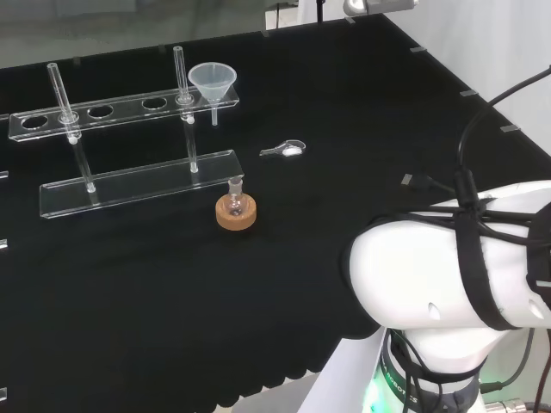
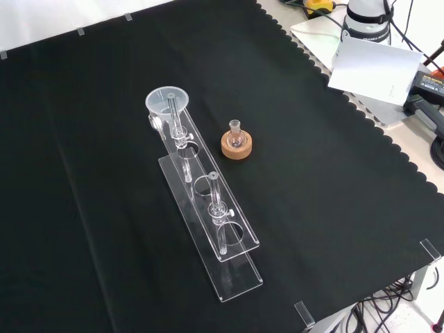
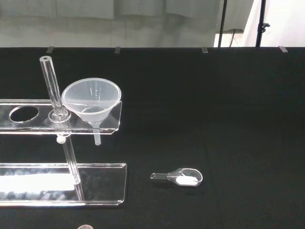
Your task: Pick up the funnel from the transparent funnel stand.
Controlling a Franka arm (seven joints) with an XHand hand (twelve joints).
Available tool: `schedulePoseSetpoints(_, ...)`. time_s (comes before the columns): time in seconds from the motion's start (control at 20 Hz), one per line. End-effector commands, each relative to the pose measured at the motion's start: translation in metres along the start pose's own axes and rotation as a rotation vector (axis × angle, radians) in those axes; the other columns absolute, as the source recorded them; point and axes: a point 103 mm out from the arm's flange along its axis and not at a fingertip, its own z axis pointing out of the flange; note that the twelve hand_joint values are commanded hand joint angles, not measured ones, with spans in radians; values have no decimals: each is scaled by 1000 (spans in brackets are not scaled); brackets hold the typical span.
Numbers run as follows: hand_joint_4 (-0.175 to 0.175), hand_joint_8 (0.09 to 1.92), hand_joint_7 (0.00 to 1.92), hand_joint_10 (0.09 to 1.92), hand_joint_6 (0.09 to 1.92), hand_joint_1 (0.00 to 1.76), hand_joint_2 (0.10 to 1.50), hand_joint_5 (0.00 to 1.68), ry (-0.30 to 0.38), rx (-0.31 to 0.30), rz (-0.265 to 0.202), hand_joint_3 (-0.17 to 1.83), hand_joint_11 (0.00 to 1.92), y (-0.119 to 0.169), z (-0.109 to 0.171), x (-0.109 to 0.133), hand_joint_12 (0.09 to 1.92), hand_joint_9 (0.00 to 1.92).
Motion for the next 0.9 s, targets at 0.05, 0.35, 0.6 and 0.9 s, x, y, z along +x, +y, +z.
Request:
schedulePoseSetpoints(0.05, 22, 190, 0, 591, 167, 0, 1081, 75, -7, -7, 1, 610, 9, 0, 0, 0, 1239, 30)
schedulePoseSetpoints(0.35, 21, 161, 0, 587, 87, 0, 1143, 124, -7, -6, 12, 491, 0, 0, 0, 0, 1263, 25)
schedulePoseSetpoints(0.6, 19, 170, 0, 587, 87, 0, 1148, 137, -7, -3, 24, 478, 0, 2, 2, -1, 1254, 26)
schedulePoseSetpoints(0.9, 18, 176, 2, 588, 87, 0, 1149, 142, -20, 23, 45, 474, 0, 18, 18, 8, 1252, 29)
